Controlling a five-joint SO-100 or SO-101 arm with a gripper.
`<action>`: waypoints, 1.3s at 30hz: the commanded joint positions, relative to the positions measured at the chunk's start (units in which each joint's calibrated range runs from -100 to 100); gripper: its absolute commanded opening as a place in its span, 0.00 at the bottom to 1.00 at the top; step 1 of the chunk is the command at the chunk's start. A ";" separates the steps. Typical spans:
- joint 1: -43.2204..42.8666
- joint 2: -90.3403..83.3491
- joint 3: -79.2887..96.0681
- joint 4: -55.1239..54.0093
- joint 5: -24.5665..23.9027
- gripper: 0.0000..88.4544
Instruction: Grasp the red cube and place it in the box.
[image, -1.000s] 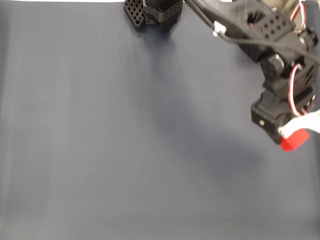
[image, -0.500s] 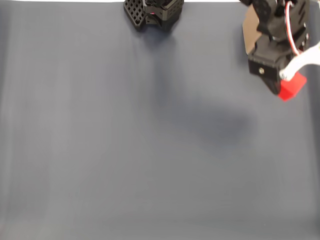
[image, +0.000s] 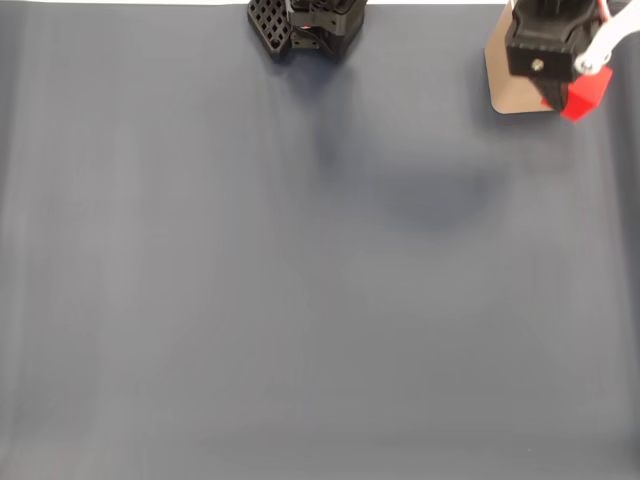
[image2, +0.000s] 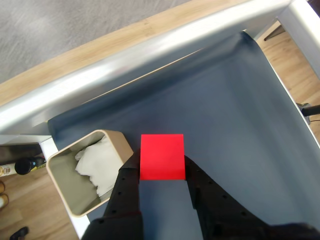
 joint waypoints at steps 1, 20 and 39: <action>-2.69 -3.46 -0.06 0.89 0.34 0.01; -10.29 -6.40 4.59 1.13 3.17 0.01; -14.83 -2.68 5.23 -1.16 2.05 0.02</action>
